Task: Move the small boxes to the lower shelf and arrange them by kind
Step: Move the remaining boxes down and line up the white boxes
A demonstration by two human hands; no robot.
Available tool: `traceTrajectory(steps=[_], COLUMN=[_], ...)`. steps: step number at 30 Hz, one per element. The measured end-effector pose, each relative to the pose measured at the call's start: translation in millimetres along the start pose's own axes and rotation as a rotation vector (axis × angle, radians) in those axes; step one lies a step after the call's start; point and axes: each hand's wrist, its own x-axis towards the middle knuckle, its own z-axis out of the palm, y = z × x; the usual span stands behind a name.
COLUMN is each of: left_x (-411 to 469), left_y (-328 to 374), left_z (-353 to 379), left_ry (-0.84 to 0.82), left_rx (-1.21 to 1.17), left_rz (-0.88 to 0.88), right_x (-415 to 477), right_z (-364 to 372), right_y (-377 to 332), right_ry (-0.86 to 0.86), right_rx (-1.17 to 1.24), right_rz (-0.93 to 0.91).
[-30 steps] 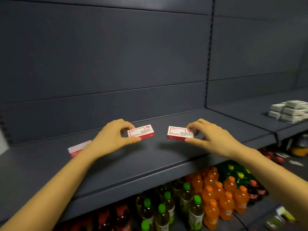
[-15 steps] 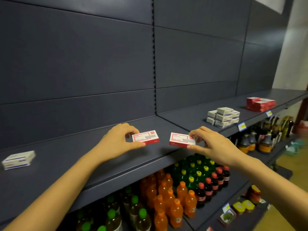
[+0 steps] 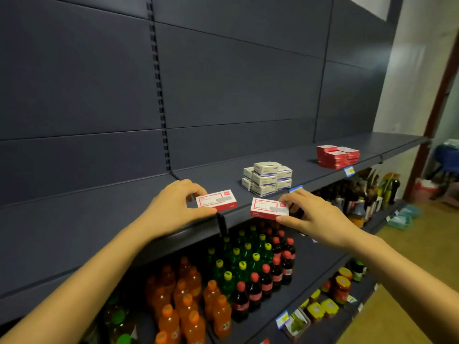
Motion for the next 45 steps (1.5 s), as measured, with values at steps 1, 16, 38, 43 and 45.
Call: traceTrajectory(steps=[1, 16, 38, 43, 45], left_x=[9.2, 181.4, 366.3, 400.5, 411.7], left_y=[5.3, 69.2, 160.9, 180.3, 184.4], left_z=[5.6, 77.2, 225.5, 268.0, 283.5], left_ry=[-0.003, -0.005, -0.113, -0.064, -0.044], left_rx=[-0.004, 0.037, 0.2, 0.224, 0.215], left_rz=[0.005, 0.116, 0.001, -0.091, -0.122], right_x=[1.4, 75.5, 201.5, 236.3, 249.9], right_z=[-1.7, -42.8, -82.2, -90.4, -92.0], right_y=[11.5, 168.9, 430.5, 485.5, 501.2], right_ry=[0.006, 0.092, 0.035, 0.02, 0.01], right_rx=[0.001, -0.065, 0.156, 0.2, 0.216], right_rz=[0.002, 0.038, -0.048, -0.133, -0.157])
